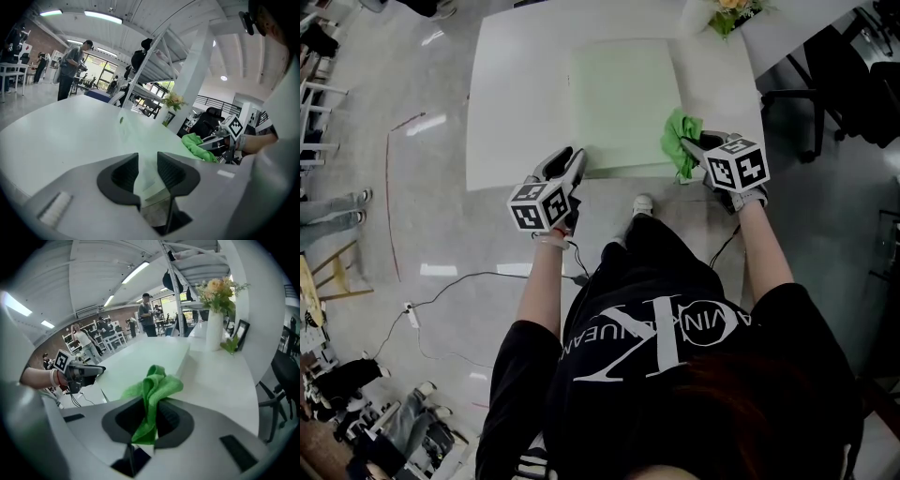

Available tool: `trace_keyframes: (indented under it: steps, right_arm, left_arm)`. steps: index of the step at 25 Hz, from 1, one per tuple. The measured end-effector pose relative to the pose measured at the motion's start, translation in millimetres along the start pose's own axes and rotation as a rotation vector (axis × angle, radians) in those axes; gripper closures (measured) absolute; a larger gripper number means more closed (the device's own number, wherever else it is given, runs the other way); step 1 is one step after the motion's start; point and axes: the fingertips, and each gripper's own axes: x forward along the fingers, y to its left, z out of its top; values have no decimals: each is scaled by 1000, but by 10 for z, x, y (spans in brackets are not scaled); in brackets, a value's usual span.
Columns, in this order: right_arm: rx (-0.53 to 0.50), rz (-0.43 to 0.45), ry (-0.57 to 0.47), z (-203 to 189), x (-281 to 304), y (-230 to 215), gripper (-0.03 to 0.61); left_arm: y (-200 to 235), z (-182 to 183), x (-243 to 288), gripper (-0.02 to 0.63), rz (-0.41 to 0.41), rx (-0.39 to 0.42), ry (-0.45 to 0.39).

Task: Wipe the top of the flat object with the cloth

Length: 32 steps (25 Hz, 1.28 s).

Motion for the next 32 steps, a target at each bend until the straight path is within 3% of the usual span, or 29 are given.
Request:
trace_keyframes:
  steps: [12,18,21,24,32]
  right_arm:
    - [29,-63,-14,-97,-130,-152,528]
    - [-2,-167,-38,-68,-259,-284,528]
    - [-11,-223,-112,40,-381,-384,528]
    - [7,-256,-190,162,-495,-463,528]
    - [-9,-305,-370,487,-698,-516,528]
  left_arm:
    - [10,5,-10,479,0,-13,0]
    - [24,28,-23,488,-19,-81,-16]
    - [47,86,-63,563,-14,-56,-48]
    - [102,207,-124,594,11,-28,-93]
    - [165,734,-251,603,91,123,-231]
